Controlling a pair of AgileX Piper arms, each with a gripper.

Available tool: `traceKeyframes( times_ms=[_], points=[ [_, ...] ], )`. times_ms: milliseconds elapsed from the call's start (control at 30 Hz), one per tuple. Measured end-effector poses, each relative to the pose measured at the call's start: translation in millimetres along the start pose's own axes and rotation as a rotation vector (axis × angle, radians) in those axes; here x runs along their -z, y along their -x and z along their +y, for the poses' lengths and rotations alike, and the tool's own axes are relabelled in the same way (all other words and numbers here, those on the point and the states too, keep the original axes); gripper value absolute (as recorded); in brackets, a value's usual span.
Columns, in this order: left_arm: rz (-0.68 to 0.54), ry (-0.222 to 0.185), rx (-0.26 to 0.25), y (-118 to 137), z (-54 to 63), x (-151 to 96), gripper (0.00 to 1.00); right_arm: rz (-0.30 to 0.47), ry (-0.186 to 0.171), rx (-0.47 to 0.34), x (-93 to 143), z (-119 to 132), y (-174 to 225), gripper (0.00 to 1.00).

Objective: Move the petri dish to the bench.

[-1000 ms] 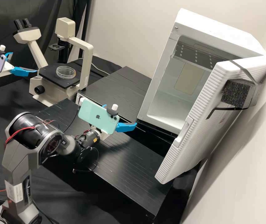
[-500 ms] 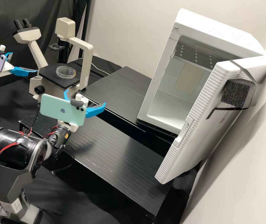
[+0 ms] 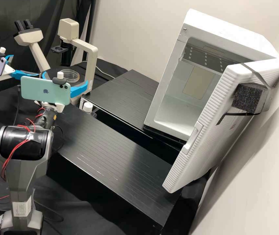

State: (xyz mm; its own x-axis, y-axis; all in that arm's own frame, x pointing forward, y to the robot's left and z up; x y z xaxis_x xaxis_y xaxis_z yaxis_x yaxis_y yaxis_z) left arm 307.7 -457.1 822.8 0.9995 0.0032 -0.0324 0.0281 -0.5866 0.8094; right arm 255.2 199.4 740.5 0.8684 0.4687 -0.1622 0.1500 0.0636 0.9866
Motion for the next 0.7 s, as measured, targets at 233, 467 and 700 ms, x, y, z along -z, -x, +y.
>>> traceKeyframes(
  times_ms=[233, 467, 700],
  points=[
    [0.0, 0.0, 0.0, 0, 0.0, 0, 1.0, -0.014, -0.046, 0.041, 0, -11, -31, 1.0],
    [0.0, 0.0, 0.0, 0, 0.0, 0, 1.0, -0.015, -0.049, 0.056, -1, -23, -62, 1.0],
    [0.0, 0.0, 0.0, 0, 0.0, 0, 1.0, -0.07, -0.004, 0.091, -8, -44, -95, 1.0]
  ],
)
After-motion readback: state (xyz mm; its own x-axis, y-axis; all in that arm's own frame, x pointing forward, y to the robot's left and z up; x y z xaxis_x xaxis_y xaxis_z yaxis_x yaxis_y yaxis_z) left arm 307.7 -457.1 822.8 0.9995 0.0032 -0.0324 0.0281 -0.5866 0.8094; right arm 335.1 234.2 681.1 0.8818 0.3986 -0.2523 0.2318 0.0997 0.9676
